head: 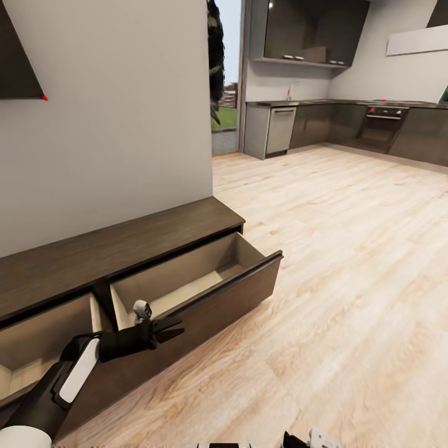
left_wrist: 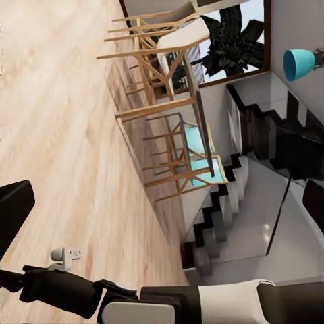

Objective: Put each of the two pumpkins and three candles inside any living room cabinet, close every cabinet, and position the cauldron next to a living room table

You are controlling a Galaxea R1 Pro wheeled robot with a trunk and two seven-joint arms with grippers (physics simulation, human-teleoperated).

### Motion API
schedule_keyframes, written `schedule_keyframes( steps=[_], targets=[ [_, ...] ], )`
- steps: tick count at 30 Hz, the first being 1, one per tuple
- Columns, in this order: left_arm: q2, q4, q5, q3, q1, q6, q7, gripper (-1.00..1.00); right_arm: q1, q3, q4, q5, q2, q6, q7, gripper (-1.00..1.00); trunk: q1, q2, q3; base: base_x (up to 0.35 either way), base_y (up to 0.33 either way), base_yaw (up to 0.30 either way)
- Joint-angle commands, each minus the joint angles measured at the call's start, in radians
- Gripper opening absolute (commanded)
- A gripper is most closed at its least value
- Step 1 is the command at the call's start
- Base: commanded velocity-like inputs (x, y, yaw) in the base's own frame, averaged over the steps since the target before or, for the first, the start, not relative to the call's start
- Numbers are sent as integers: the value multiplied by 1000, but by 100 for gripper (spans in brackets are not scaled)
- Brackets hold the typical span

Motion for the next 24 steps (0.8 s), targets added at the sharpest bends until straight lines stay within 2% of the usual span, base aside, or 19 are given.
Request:
schedule_keyframes(
  steps=[1,19,21,24],
  targets=[
    [1,0,3,-2,-1,5,-1,100,0,9,0,-6,0,-2,-6,100,0,-1,-5,0,0,0],
    [1,-5,5,-2,0,5,-4,100,0,9,0,3,0,-1,-9,100,8,-5,-74,0,0,0],
    [1,-7,6,-3,0,5,-17,100,0,10,0,5,0,-2,-9,100,9,-5,-82,0,0,0],
    [2,-10,5,-13,0,5,-82,100,0,10,-1,7,1,-2,-9,100,11,-6,-94,0,0,0]
  ],
)
